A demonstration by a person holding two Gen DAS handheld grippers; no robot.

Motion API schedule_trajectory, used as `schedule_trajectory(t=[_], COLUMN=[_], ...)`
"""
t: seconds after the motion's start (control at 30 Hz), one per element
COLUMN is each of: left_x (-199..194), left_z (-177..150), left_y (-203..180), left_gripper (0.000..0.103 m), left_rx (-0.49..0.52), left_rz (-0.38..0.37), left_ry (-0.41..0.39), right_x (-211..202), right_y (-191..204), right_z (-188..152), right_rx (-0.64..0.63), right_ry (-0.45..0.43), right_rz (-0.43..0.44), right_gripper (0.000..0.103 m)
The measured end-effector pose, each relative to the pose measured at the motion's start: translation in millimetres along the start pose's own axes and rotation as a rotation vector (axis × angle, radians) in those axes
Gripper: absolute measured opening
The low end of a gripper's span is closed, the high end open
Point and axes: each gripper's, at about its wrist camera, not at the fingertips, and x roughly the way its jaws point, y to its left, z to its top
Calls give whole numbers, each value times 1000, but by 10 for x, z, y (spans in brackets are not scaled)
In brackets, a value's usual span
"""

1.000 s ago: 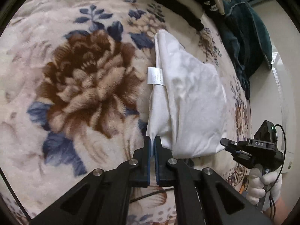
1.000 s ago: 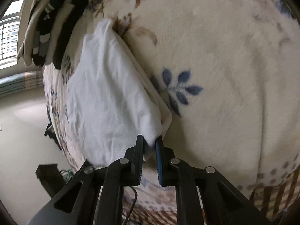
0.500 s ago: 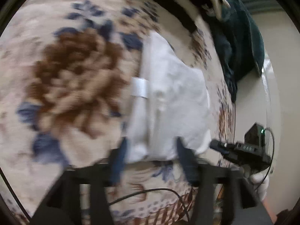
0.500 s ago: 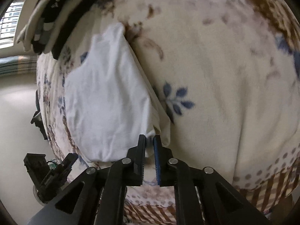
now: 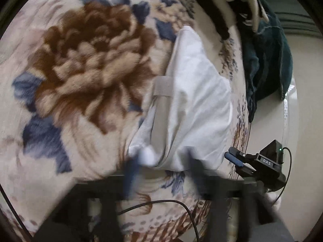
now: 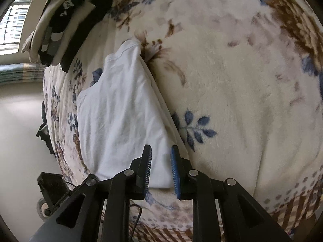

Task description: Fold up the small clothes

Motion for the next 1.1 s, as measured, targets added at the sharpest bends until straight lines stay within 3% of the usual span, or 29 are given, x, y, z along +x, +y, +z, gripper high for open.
schedule_trajectory(t=[0.03, 0.07, 0.13, 0.2, 0.27, 0.43, 0.5, 0.53, 0.57, 0.63, 0.7, 0.8, 0.83, 0.87, 0.9, 0.93, 0.97, 1.1], left_x=[-38, -41, -12, 94, 189, 137, 264, 364, 482, 705, 765, 777, 773, 778, 777, 759, 720, 462], left_z=[2, -5, 39, 92, 175, 591, 813, 888, 949, 1013, 1035, 1006, 988, 974, 960, 948, 938, 967], left_y=[-11, -36, -116, -198, -236, -410, -462, -448, -411, -299, -294, -345, -366, -383, -398, -405, -408, -555], left_gripper=[70, 70, 70, 70, 70, 70, 74, 75, 75, 75, 76, 75, 75, 65, 41, 28, 19, 17], left_rx=[3, 8, 15, 20, 10, 12, 58, 71, 76, 55, 54, 66, 76, 83, 87, 86, 83, 97], left_rz=[3, -1, 11, 31, 113, 112, 87, 91, 93, 57, 9, -76, -108, -118, -124, -135, -139, -150], left_ry=[-12, -19, -20, -8, -12, -77, -43, -12, 24, 96, 91, 67, 54, 48, 42, 34, 23, 7], right_x=[22, 43, 61, 80, 98, 164, 164, 192, 256, 478, 739, 848, 850, 854, 867, 890, 910, 782], right_y=[-17, -39, -86, -112, -118, -61, -5, 19, 27, -8, -97, -124, -110, -85, -53, -26, 0, 164], right_z=[-1, 2, 8, 7, 16, 133, 266, 348, 425, 547, 636, 712, 735, 745, 749, 749, 745, 703], right_rx=[5, 11, 23, 31, 23, -16, -46, -63, -80, -83, -52, -55, -61, -71, -81, -81, -67, -62], right_ry=[6, 14, 29, 50, 71, 109, 96, 92, 100, 159, 223, 233, 229, 225, 219, 214, 207, 147], right_rz=[7, 17, 41, 57, 74, 78, 101, 105, 112, 150, 201, 308, 355, 385, 395, 388, 384, 359], right_gripper=[29, 47, 57, 57, 57, 57, 57, 60, 69, 72, 73, 75, 74, 66, 53, 27, 20, 14])
